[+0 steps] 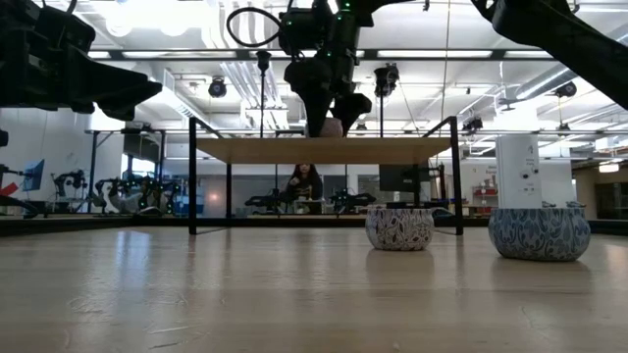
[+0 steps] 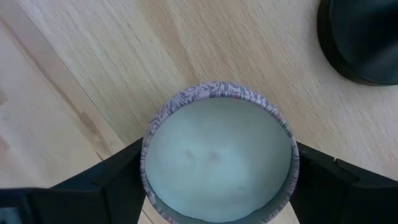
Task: Pick & Place candle stick holders
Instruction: Put the pink scented candle on the shelf, then align the blue scented candle with the other scented candle on the shelf
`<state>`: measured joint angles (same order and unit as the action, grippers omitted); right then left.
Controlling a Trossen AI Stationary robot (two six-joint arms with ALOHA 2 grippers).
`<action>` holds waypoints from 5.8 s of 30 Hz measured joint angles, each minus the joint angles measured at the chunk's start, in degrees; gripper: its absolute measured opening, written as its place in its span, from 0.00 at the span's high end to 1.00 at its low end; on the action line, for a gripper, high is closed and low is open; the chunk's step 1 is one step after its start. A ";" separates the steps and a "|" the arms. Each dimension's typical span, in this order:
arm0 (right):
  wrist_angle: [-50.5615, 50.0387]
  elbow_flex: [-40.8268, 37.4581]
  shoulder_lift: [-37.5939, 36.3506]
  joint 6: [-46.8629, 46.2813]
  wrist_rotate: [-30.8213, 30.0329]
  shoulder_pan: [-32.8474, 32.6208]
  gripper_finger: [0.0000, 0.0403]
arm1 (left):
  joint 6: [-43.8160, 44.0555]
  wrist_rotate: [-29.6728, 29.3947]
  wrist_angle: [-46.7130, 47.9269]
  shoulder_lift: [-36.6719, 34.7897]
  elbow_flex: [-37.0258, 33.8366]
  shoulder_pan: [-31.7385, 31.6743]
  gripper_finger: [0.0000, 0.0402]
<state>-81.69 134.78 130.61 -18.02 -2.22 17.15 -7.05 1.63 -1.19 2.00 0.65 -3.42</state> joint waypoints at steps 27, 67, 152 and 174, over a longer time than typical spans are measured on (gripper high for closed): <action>-0.73 0.09 -1.87 -0.46 -0.77 0.11 0.14 | 0.02 0.00 0.00 0.00 0.01 0.00 0.55; -8.24 -2.78 -30.06 -5.55 -0.33 -18.61 0.19 | 0.00 0.00 0.00 0.00 0.02 0.00 0.55; 31.94 -68.81 -34.93 -16.60 0.94 -42.01 0.07 | 0.01 -0.01 0.15 0.02 0.02 0.00 0.55; 41.99 -76.51 -34.78 -15.46 0.53 -40.38 0.07 | 0.02 0.00 0.15 0.01 0.01 0.00 0.55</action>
<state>-39.70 58.27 95.83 -33.48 -1.69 -23.24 -7.03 1.63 -1.04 2.01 0.66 -3.42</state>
